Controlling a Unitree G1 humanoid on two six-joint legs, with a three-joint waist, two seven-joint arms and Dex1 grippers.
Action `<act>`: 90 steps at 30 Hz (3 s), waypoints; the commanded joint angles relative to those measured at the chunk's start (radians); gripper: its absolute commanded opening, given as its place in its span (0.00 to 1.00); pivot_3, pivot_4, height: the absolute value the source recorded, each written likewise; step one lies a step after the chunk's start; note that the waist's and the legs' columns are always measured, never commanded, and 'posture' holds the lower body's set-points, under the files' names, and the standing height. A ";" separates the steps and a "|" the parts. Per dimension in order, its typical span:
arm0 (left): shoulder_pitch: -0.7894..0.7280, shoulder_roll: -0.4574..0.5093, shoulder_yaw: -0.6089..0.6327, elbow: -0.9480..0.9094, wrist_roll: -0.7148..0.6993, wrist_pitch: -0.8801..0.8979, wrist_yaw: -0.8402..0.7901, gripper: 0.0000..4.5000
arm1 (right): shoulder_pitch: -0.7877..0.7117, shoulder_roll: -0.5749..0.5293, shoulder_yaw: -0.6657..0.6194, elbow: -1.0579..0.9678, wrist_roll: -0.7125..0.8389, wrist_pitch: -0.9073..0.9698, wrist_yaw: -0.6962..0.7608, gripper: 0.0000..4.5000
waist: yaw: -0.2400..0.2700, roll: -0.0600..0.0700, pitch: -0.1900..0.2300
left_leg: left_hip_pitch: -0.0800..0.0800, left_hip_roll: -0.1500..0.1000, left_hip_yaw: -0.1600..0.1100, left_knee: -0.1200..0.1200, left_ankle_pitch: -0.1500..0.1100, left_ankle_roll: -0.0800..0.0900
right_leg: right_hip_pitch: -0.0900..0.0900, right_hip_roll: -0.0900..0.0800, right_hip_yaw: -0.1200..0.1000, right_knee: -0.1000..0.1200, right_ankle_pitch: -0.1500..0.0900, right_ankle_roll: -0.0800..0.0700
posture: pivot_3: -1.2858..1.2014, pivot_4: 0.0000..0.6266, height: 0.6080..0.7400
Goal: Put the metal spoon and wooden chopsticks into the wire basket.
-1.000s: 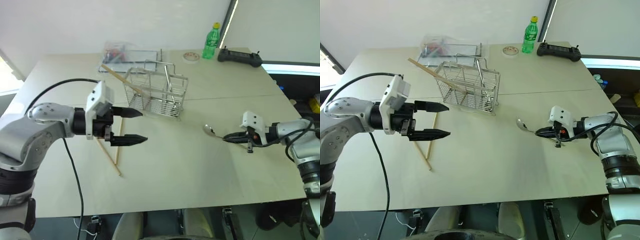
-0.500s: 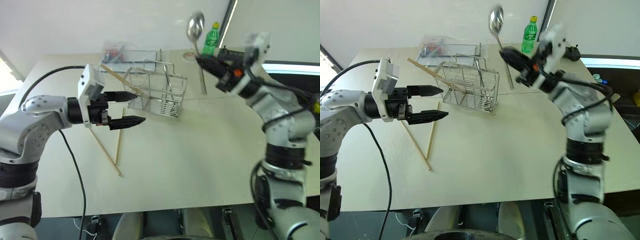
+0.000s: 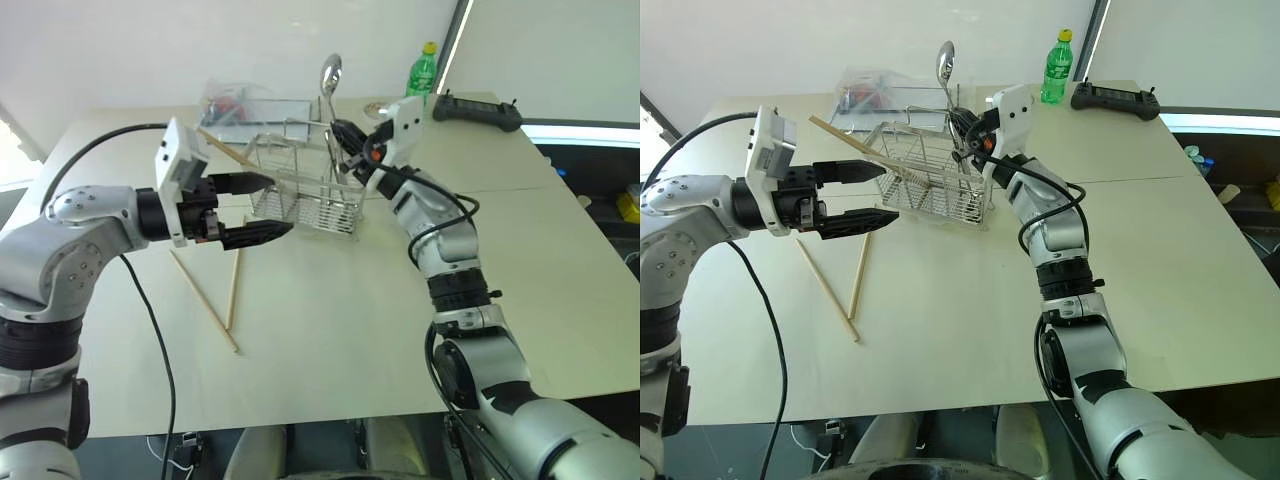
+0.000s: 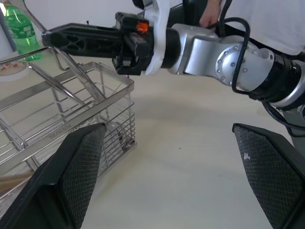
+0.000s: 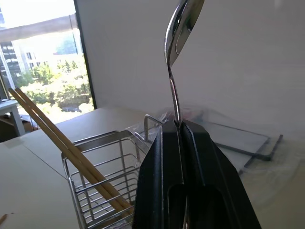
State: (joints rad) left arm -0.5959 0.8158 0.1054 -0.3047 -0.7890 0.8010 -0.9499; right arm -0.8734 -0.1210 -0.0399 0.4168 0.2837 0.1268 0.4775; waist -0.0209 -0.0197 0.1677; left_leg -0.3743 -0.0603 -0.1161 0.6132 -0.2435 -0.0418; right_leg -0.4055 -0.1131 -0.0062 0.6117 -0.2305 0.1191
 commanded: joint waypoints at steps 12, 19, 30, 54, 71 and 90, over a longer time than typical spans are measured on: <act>-0.031 0.011 0.035 -0.001 0.001 -0.021 0.015 1.00 | -0.044 -0.013 -0.026 0.000 -0.015 -0.045 -0.037 0.99 | -0.002 0.000 0.000 | 0.001 0.001 0.000 0.000 0.000 -0.001 | 0.000 0.001 0.000 0.001 0.000 0.000 | 0.52 0.24 0.87; -0.057 -0.008 0.007 0.026 0.019 -0.040 -0.001 1.00 | -0.057 -0.078 -0.071 -0.106 0.026 0.023 -0.036 0.99 | 0.001 0.000 0.000 | 0.001 0.000 0.000 0.000 0.000 -0.001 | 0.000 0.001 0.000 0.001 0.000 0.000 | 0.52 0.24 0.87; -0.067 0.009 0.058 0.032 -0.003 -0.015 0.010 1.00 | 0.018 -0.568 -0.208 -0.610 0.483 0.591 0.303 0.99 | 0.003 -0.001 0.000 | -0.001 0.001 0.000 0.000 -0.002 0.004 | 0.001 0.001 0.000 -0.002 -0.001 0.000 | 0.52 0.24 0.87; 0.255 0.013 0.514 -0.137 -0.135 0.458 0.720 1.00 | 0.525 -0.779 -0.101 -0.992 0.489 0.555 0.520 0.99 | 0.032 -0.003 0.001 | 0.000 0.004 0.001 0.001 -0.003 0.004 | 0.006 -0.002 0.001 -0.013 -0.004 -0.003 | 0.52 0.24 0.87; -0.165 -0.732 0.682 -0.076 0.284 0.813 1.654 1.00 | 0.474 -0.708 -0.049 -1.001 0.483 0.573 0.426 0.99 | 0.063 -0.013 0.001 | -0.002 -0.001 0.001 0.002 -0.004 0.000 | 0.007 0.000 0.001 -0.015 0.003 0.007 | 0.52 0.24 0.87; -0.261 -0.599 0.471 0.450 0.497 0.779 1.429 1.00 | 0.588 -0.669 -0.111 -1.108 0.516 0.578 0.253 0.99 | 0.061 -0.012 0.000 | 0.000 -0.001 0.001 0.003 -0.003 -0.001 | 0.009 0.000 0.001 -0.015 0.003 0.008 | 0.52 0.24 0.87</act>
State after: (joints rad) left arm -0.8545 0.2168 0.5888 0.1074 -0.3221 1.5950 0.5019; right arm -0.2835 -0.7962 -0.1165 -0.6526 0.7818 0.7132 0.7467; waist 0.0397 -0.0312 0.1676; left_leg -0.3744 -0.0614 -0.1155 0.6158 -0.2462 -0.0429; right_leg -0.3967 -0.1131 -0.0056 0.5969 -0.2278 0.1266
